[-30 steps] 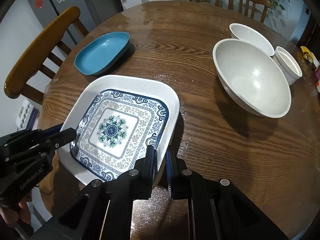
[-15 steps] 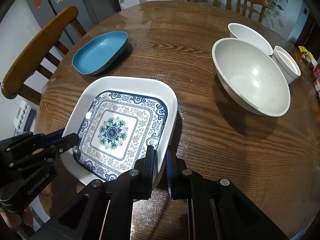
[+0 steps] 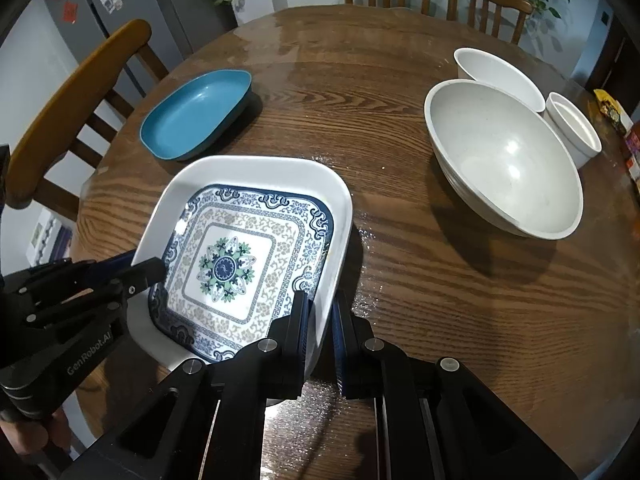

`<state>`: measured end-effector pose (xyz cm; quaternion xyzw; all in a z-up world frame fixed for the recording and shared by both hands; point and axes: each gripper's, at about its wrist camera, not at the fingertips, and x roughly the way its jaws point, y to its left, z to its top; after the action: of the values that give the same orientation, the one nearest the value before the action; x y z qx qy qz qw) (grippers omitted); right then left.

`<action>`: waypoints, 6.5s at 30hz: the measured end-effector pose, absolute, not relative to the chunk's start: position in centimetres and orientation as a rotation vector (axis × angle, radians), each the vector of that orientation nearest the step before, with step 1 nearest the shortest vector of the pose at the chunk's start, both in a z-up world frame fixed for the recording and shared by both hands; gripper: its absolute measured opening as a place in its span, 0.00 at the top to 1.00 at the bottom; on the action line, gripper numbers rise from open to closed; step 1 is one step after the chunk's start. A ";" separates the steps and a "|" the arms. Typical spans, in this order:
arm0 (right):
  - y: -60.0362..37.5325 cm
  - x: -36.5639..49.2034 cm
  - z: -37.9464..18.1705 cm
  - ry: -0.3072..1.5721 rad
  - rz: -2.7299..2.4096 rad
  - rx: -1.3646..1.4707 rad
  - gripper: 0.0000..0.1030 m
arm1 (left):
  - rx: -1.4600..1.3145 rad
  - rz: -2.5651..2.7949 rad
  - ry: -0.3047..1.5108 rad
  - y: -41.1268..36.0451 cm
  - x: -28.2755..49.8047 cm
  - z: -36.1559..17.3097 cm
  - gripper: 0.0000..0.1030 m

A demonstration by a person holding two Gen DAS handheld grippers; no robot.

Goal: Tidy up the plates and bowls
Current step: 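Lower the plate onto the smaller patterned plate and open the right gripper, then move the right gripper toward the teal-blue dish, then close the right gripper on the teal-blue dish's rim, then lift the teal-blue dish and carry it over the stacked plates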

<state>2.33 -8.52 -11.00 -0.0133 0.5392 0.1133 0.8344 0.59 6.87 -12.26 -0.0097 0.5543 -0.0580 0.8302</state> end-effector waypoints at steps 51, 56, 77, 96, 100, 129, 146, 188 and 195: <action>-7.6 -0.1 -4.9 0.993 0.247 -0.003 0.47 | -0.052 -0.120 1.032 9.7 -1.4 -5.3 0.16; -7.8 0.1 -4.4 0.990 0.251 0.019 0.46 | -0.071 -0.086 1.045 10.9 -1.0 -5.1 0.01; -5.5 1.6 -3.5 0.994 0.310 0.025 0.44 | -0.128 -0.060 1.014 16.0 -0.7 -1.9 0.01; -2.4 3.6 -1.0 0.949 0.411 0.040 0.44 | -0.145 0.042 0.909 21.6 -1.6 4.1 0.01; -2.3 4.0 0.0 0.928 0.405 0.036 0.44 | -0.123 0.048 0.867 21.9 -1.1 5.8 0.01; -2.6 11.4 -4.2 1.018 0.306 0.066 0.44 | -0.109 -0.037 1.036 18.2 11.0 -3.3 0.01; -1.0 14.0 -9.0 1.109 0.305 0.108 0.44 | -0.024 -0.038 1.088 17.1 14.2 -7.7 0.02; 0.5 14.6 -8.9 1.076 0.370 0.111 0.89 | -0.070 -0.162 1.081 16.3 12.8 -7.2 0.80; -1.3 11.9 -6.4 1.027 0.391 0.119 0.89 | -0.053 -0.176 1.011 15.0 9.8 -4.0 0.80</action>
<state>11.95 -1.33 -6.38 0.0567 0.4878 0.1857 0.8511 9.85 14.97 -4.04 -0.0255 0.4837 -0.0843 0.8708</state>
